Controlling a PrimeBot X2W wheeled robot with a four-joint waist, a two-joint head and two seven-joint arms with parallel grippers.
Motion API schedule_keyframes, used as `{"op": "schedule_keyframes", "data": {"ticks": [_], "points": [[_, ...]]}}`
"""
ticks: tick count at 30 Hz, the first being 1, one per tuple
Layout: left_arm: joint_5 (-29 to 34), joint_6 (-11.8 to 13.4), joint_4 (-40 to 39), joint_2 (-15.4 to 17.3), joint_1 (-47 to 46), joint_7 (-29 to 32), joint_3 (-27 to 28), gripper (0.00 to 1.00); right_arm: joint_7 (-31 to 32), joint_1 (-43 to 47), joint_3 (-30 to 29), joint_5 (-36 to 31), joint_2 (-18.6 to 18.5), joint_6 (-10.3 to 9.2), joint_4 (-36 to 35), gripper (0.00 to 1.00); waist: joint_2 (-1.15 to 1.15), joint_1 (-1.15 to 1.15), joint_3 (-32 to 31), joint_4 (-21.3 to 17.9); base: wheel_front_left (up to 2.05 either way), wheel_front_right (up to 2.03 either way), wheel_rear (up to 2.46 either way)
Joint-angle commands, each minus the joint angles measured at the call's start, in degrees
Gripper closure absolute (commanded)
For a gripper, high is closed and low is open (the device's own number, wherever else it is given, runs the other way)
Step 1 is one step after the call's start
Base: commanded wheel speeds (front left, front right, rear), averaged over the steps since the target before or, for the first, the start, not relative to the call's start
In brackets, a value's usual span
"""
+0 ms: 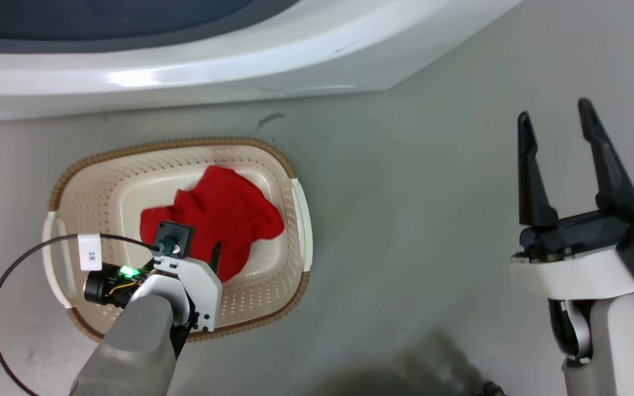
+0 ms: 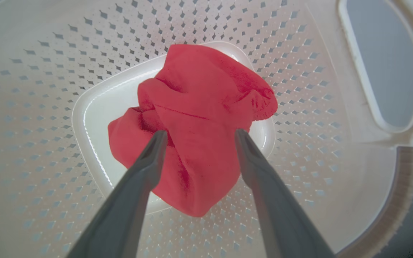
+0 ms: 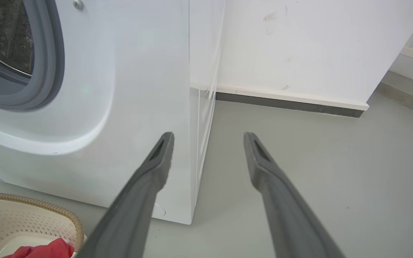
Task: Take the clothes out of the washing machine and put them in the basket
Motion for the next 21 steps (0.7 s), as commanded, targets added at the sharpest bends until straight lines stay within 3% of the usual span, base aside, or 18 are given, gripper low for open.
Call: {"op": "schedule_keyframes", "data": {"ticks": [1,8,21], "points": [[-0.22,0.21,-0.57,-0.14,0.58,-0.36,0.2,0.0,-0.13,0.79,0.12,-0.49,0.03,-0.04,0.22,0.0,0.0,-0.01,-2.51,0.74,0.0,0.0,0.0],[-0.93,1.79,-16.32,0.46,10.01,-0.34,4.27,0.0,-0.13,3.77,0.56,-0.71,0.02,-0.04,1.88,0.0,0.0,-0.01,-10.14,1.75,0.0,0.0,0.0],[4.33,4.17,-44.91,-0.94,24.5,-0.36,15.57,0.0,-0.13,9.72,0.76,-1.61,0.01,-0.04,3.68,0.0,0.0,-0.01,-20.66,3.28,0.0,0.0,0.0]]}}
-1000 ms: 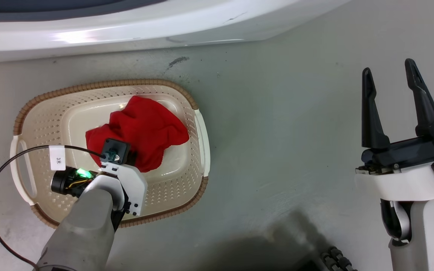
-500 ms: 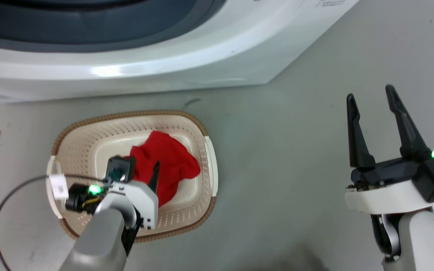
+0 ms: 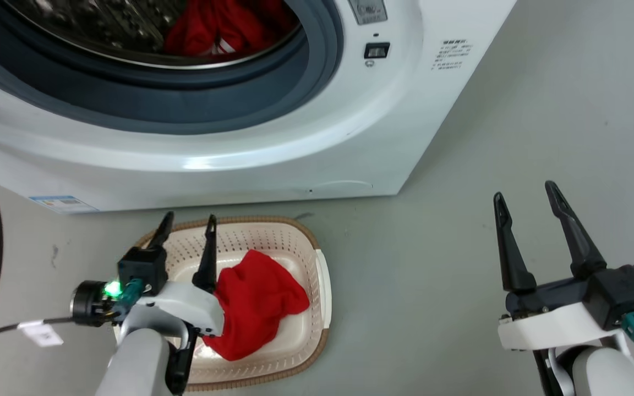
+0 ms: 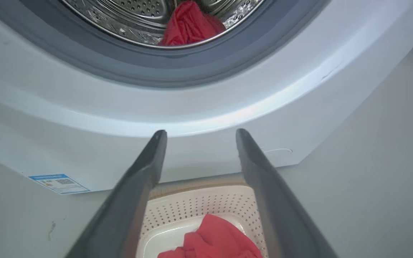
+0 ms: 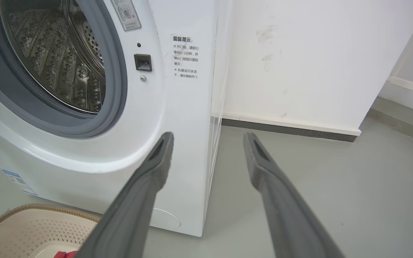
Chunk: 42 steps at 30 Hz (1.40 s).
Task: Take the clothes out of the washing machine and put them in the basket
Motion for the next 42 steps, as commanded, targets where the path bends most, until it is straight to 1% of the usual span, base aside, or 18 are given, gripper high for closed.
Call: {"op": "schedule_keyframes", "data": {"ticks": [1,5,8,11,13,14,16,19,23,25,33,37,40,42], "points": [[0.47,0.3,-1.43,-0.3,1.25,-0.14,0.69,0.0,-0.12,0.73,0.03,-0.27,-0.01,-0.04,0.15,0.0,0.0,0.01,-1.87,0.36,0.0,0.0,0.0],[2.38,0.53,-9.24,-1.6,4.43,-0.15,4.18,0.0,-0.12,2.15,0.24,-0.02,0.0,-0.04,0.67,0.0,0.0,0.01,-4.54,0.32,0.0,0.0,0.0],[3.42,0.13,-13.49,-2.74,6.55,-0.15,6.1,0.0,-0.12,2.93,0.41,0.06,0.0,-0.04,0.92,0.0,0.0,0.01,-6.38,0.27,0.0,0.0,0.0],[4.14,-0.42,-15.55,-3.41,8.2,-0.15,7.36,0.0,-0.12,3.94,0.48,0.16,0.0,-0.04,1.21,0.0,0.0,0.01,-8.07,0.26,0.0,0.0,0.0],[5.09,-0.01,-16.85,-3.59,7.67,-0.15,8.44,0.0,-0.12,4.32,0.54,0.26,0.0,-0.04,1.27,0.0,0.0,0.01,-8.61,0.23,0.0,0.0,0.0],[5.17,-0.24,-16.84,-3.78,7.26,-0.15,8.71,0.0,-0.12,4.3,0.58,0.31,0.0,-0.04,1.27,0.0,0.0,0.01,-8.72,0.19,0.0,0.0,0.0],[5.74,-0.84,-15.02,-3.9,6.26,-0.14,9.08,0.0,-0.12,4.11,0.77,0.57,0.0,-0.04,1.32,0.0,0.0,0.01,-8.76,-0.02,0.0,0.0,0.0],[6.72,-1.36,-12.5,-3.08,2.47,-0.15,9.55,0.0,-0.12,3.0,0.9,0.96,-0.01,-0.04,1.07,0.0,0.0,0.01,-7.83,-0.73,0.0,0.0,0.0],[7.7,-2.02,-7.16,-1.57,-4.54,-0.14,9.72,0.0,-0.12,1.15,1.35,1.5,0.01,-0.04,0.5,0.0,0.0,0.01,-5.01,-1.98,0.0,0.0,0.0],[7.94,-2.27,-4.35,-0.56,-9.7,-0.15,9.87,0.0,-0.12,0.12,1.67,1.55,0.01,-0.04,0.22,0.0,0.0,0.01,-3.01,-2.77,0.0,0.0,0.0],[9.39,-4.02,11.99,5.0,-29.48,-0.12,7.99,0.0,-0.12,-5.05,3.5,3.39,0.02,-0.04,-1.17,0.0,0.0,0.01,6.06,-6.89,0.0,0.0,0.0],[10.31,-4.43,19.89,7.37,-39.48,1.85,7.03,0.0,-0.12,-7.22,4.35,4.71,0.02,-0.04,-2.25,0.0,0.0,0.01,10.44,-8.87,0.0,0.0,0.0],[10.36,-4.45,24.41,9.1,-46.64,4.31,7.09,0.0,-0.12,-8.44,5.0,5.81,0.03,-0.04,-3.23,0.0,0.0,0.01,13.55,-10.33,0.0,0.0,0.0],[11.21,-4.77,27.2,10.54,-51.87,5.84,6.05,0.0,-0.12,-9.3,5.53,6.43,0.04,-0.04,-3.89,0.0,0.0,0.01,15.55,-11.29,0.0,0.0,0.0]]}}
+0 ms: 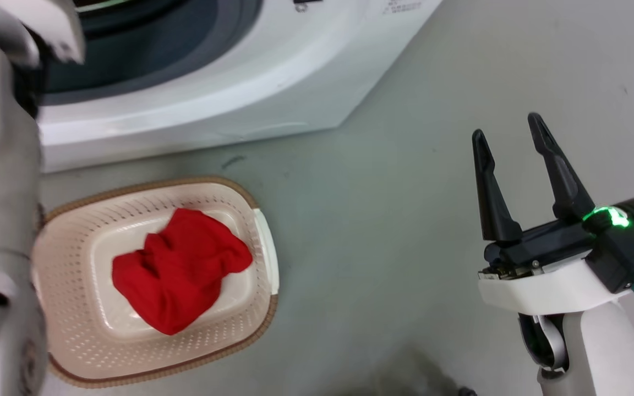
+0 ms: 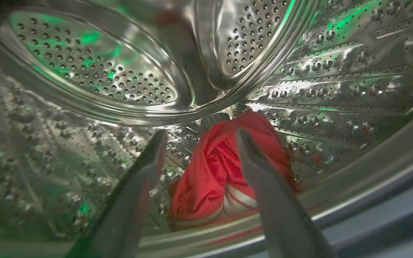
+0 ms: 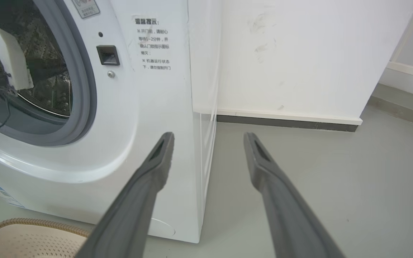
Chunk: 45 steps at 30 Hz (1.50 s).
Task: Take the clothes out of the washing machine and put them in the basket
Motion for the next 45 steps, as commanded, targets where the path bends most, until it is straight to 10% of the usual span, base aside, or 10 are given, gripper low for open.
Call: {"op": "schedule_keyframes", "data": {"ticks": [1,21,35,36,45], "points": [[0.75,-0.29,1.26,0.86,-3.29,0.79,-0.77,0.0,-0.12,-1.37,0.21,0.6,0.09,-0.04,-0.66,0.0,0.0,-0.01,4.3,-2.89,0.0,0.0,0.0],[-3.07,-0.99,17.42,5.61,-27.84,27.33,-1.02,0.0,-0.12,-3.37,1.66,4.18,0.09,-0.04,-5.95,0.0,0.0,-0.01,14.23,-7.02,0.0,0.0,0.0],[-2.18,0.64,18.1,5.21,-29.94,29.73,-3.78,0.0,-0.12,-2.77,1.19,4.8,0.08,-0.04,-6.87,0.0,0.0,-0.01,16.0,-6.9,0.0,0.0,0.0],[-2.14,0.89,18.08,5.24,-29.93,29.54,-3.91,1.0,-0.12,-2.81,1.2,4.81,0.08,-0.04,-6.81,0.0,0.0,-0.01,16.04,-6.88,0.0,0.0,0.0],[-3.85,0.76,18.32,5.35,-29.15,27.54,-3.82,1.0,-0.12,-2.99,0.87,4.92,0.09,-0.04,-6.46,0.0,0.0,-0.01,15.6,-6.96,0.0,0.0,0.0]]}}
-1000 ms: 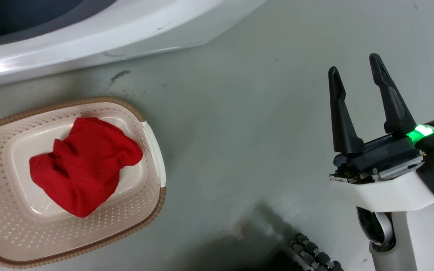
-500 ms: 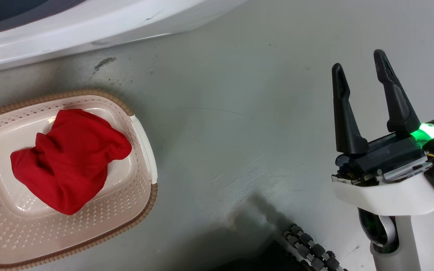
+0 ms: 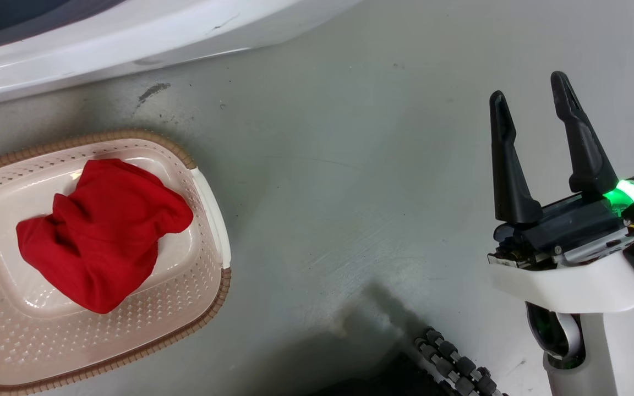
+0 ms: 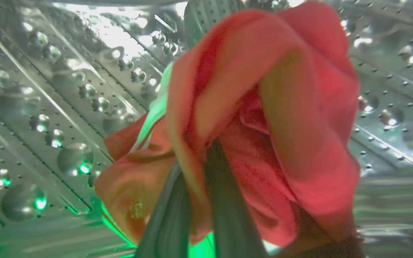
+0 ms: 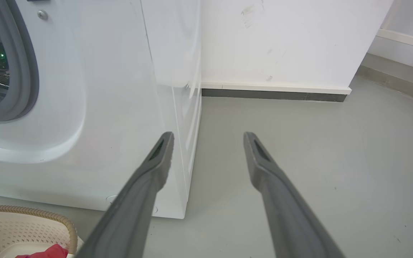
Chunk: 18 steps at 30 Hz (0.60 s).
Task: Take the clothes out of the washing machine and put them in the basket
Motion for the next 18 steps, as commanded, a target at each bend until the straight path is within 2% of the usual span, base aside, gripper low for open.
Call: {"op": "schedule_keyframes", "data": {"ticks": [1,9,18], "points": [[-0.12,-0.24,-0.01,0.15,0.5,-0.58,-0.25,1.0,-0.12,-0.24,-0.18,0.4,0.08,-0.04,0.11,0.0,0.0,0.0,-0.16,0.13,0.0,0.0,0.0],[-1.7,-1.33,-0.47,-1.02,4.24,-8.0,-0.81,1.0,-0.12,-0.35,-0.84,-0.93,0.07,-0.04,0.76,0.0,0.0,0.0,-3.57,2.07,0.0,0.0,0.0],[-4.72,-2.24,-0.65,-4.13,11.99,-19.04,-2.39,1.0,-0.12,1.06,-1.79,-3.76,0.06,-0.04,2.34,0.0,0.0,0.0,-9.72,6.21,0.0,0.0,0.0]]}}
